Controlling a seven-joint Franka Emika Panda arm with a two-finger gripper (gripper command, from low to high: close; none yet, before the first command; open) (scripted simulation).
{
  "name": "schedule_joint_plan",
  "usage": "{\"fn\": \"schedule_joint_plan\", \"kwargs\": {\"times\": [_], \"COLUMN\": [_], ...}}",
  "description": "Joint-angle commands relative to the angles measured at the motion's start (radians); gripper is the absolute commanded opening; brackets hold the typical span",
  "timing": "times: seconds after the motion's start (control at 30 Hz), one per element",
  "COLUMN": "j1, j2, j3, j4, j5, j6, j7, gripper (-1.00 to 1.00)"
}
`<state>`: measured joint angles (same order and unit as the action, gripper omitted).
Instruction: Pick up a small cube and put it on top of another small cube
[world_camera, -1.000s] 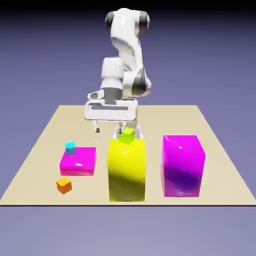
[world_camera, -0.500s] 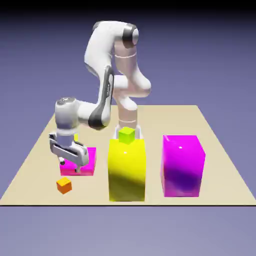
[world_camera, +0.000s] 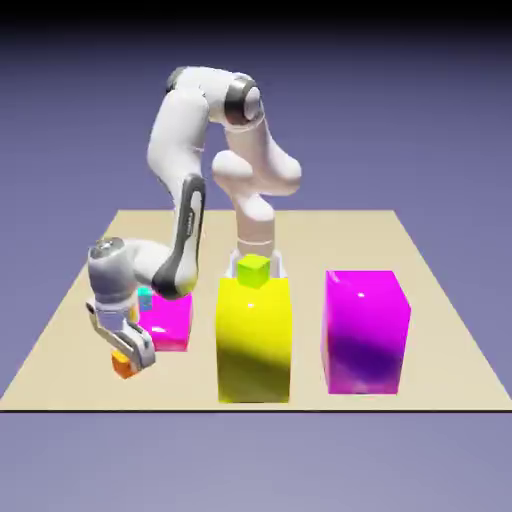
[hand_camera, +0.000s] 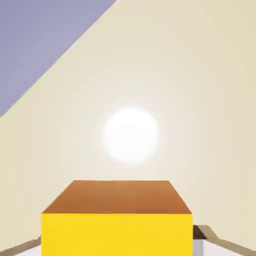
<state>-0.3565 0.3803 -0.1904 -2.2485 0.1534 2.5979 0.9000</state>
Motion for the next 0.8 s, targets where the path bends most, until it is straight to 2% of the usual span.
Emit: {"fn": "schedule_joint_plan", "kwargs": {"times": [0.0,0.77], "j1": [0.014,0.323], "j2": [-0.036,-0.867], "j3": [0.009,0.210], "j4": [-0.009,-0.217], "j5": [-0.007,-0.140], "j6": [-0.027,-0.638], "j7": [0.003,0.044], "gripper": [-1.00,-1.00]}}
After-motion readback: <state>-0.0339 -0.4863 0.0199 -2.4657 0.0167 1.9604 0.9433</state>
